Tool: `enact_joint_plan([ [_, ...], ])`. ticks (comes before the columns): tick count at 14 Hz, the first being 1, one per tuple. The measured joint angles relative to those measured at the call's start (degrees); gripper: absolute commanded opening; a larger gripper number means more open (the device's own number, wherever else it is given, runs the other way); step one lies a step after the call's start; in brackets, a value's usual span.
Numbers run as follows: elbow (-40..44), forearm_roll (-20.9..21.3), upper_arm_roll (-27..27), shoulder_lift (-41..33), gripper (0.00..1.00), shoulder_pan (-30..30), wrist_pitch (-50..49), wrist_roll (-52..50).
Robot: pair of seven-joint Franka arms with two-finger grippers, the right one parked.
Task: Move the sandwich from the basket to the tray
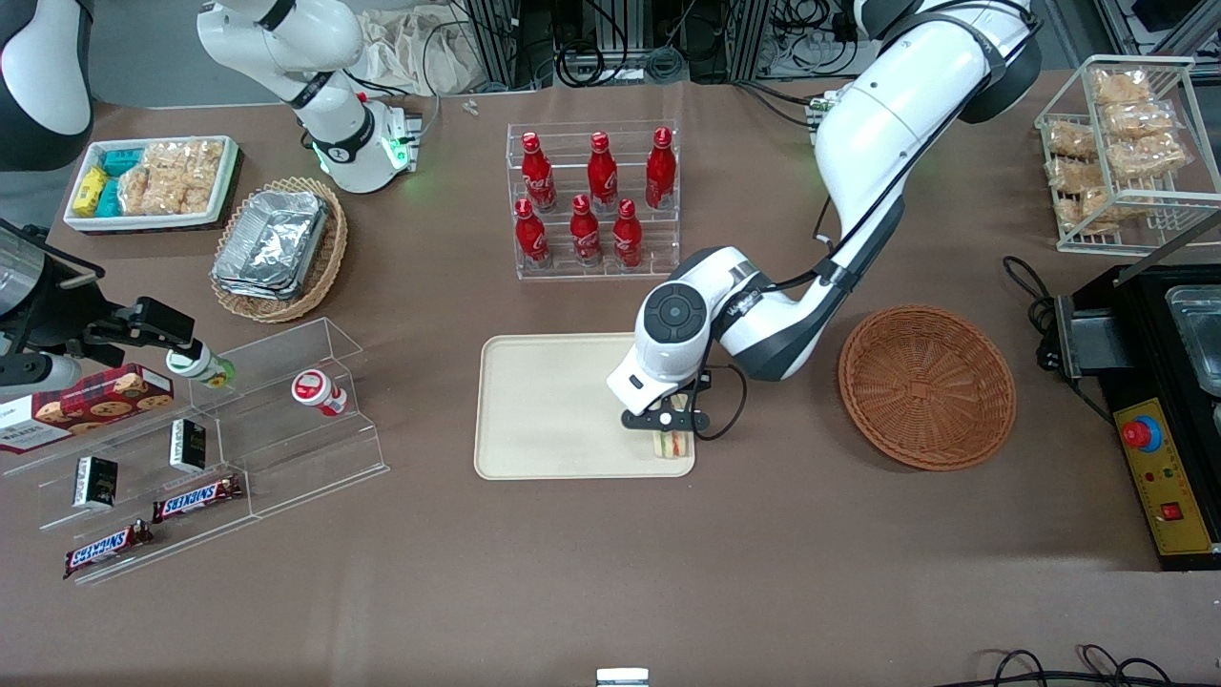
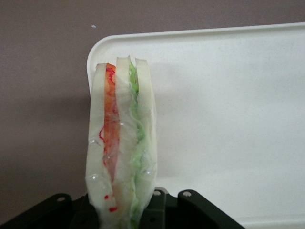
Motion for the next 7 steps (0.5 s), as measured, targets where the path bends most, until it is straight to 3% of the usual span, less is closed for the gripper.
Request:
enact_joint_plan([
  [5,0.0,0.2,0.0,1.7,0.23,-0.1,3.4,-2.5],
  [7,0.0,0.3,0.0,2.5,0.34,-0.1,3.9,-2.8],
])
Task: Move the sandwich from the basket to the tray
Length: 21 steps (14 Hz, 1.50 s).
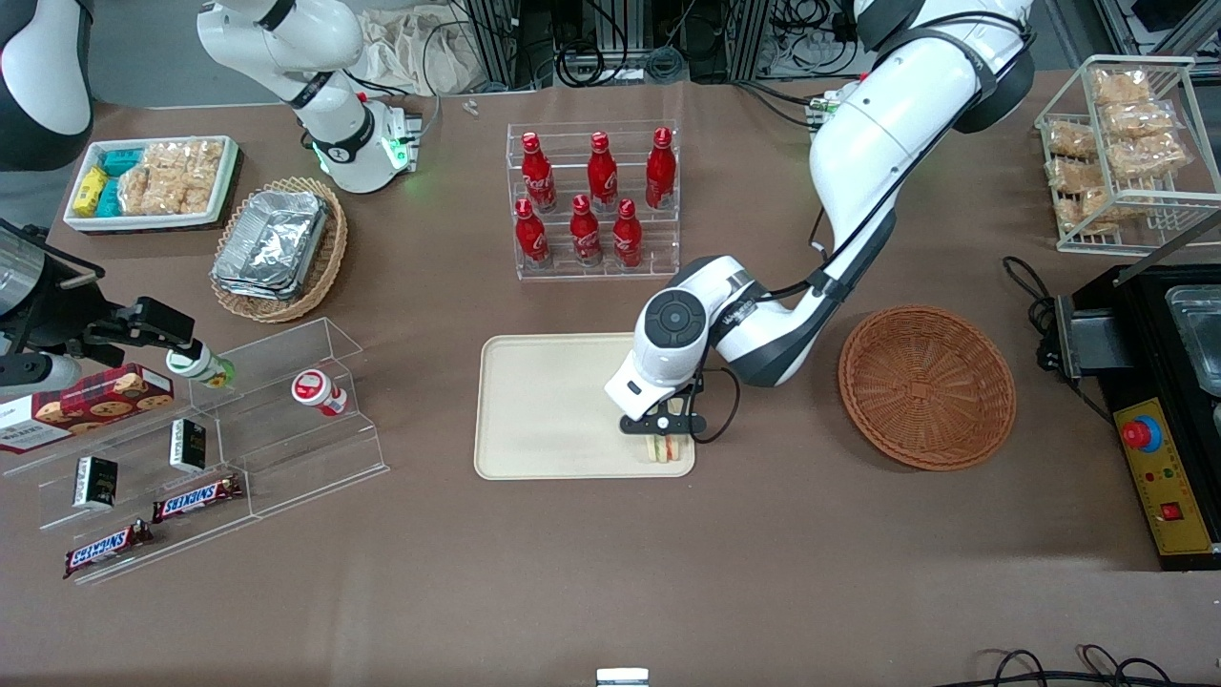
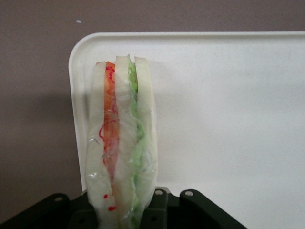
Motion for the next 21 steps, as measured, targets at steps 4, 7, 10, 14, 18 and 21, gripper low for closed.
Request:
enact_joint_plan([
  [4,0.1,0.0,0.0,0.2,0.72,0.0,0.1,-0.3],
  [7,0.3,0.1,0.0,0.2,0.99,0.0,0.1,-1.4],
  [10,0.9,0.1,0.0,0.2,0.99,0.0,0.1,-1.7],
  [14,2.3,0.1,0.1,-1.3,0.99,1.2,-0.5,-2.4],
  [18,3.2,-0.2,0.0,-8.8,0.99,5.8,-9.2,-2.4],
  [21,2.8,-0.7,0.0,-16.8,0.99,10.6,-15.7,-1.5],
])
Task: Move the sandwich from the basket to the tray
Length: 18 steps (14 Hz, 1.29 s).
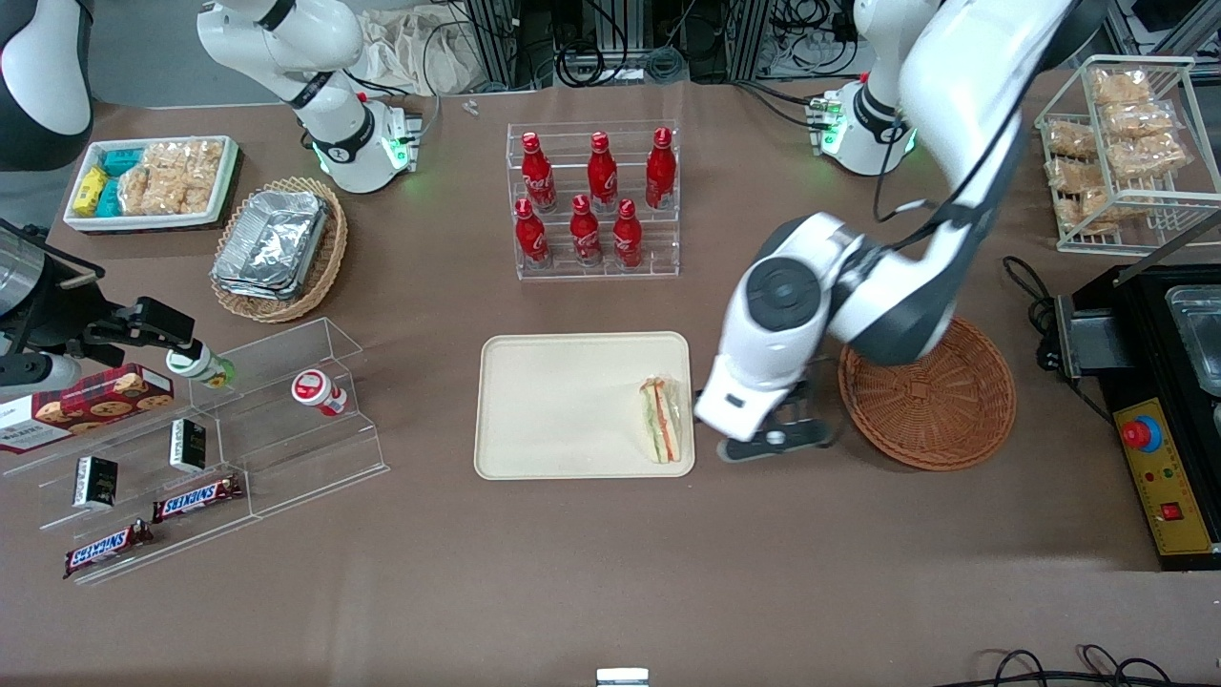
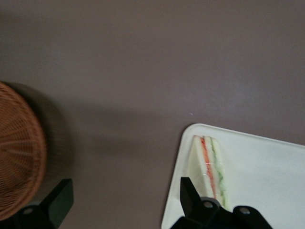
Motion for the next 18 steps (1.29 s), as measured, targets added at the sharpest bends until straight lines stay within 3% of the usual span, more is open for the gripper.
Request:
enact_joint_plan([
  [1,-0.7,-0.9,0.0,-2.5,0.99,1.9,-0.6,2.0],
  [4,-4.3,-8.8,0.1,-9.2,0.99,8.8,-1.4,9.9],
  [7,-6.9,-12.7,0.9,-13.7,0.99,14.4,-2.8,17.0],
  [12,-9.4,-20.9,14.7,-21.3,0.99,13.5,-8.9,33.6],
  [15,-9.5,-21.5,20.9,-23.3,0.99,13.5,-11.3,42.4],
  [18,-9.1,-21.6,25.4,-23.4,0.99,10.7,-11.3,44.1],
])
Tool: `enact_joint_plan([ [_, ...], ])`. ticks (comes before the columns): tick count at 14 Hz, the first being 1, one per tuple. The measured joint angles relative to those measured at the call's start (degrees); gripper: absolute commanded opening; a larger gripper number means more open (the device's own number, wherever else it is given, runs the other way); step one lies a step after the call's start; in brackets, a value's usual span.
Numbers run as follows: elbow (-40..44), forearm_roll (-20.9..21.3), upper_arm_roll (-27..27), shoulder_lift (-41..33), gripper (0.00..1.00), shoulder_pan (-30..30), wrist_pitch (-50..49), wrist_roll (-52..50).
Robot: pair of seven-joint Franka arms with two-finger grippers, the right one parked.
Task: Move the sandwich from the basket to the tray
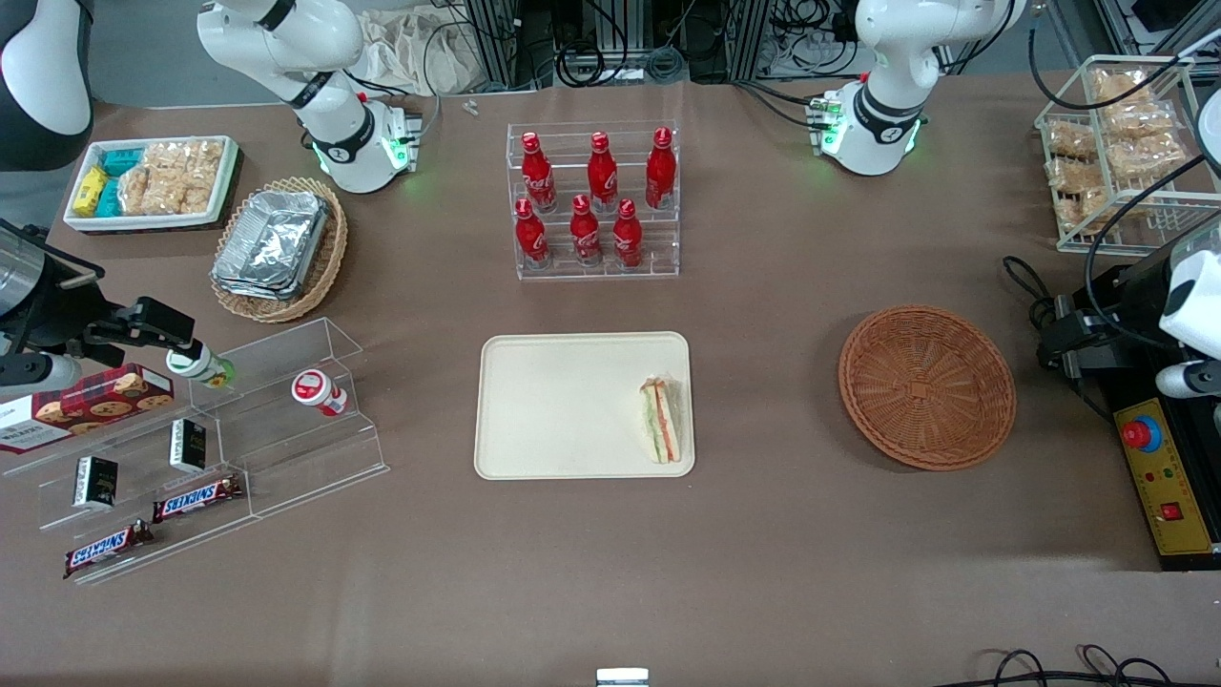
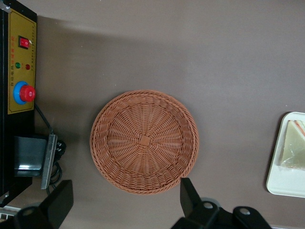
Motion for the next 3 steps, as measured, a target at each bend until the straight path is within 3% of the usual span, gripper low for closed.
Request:
enact_joint_plan([
  [3,0.3,0.0,2.4,0.0,1.00,-4.0,0.0,-0.3],
])
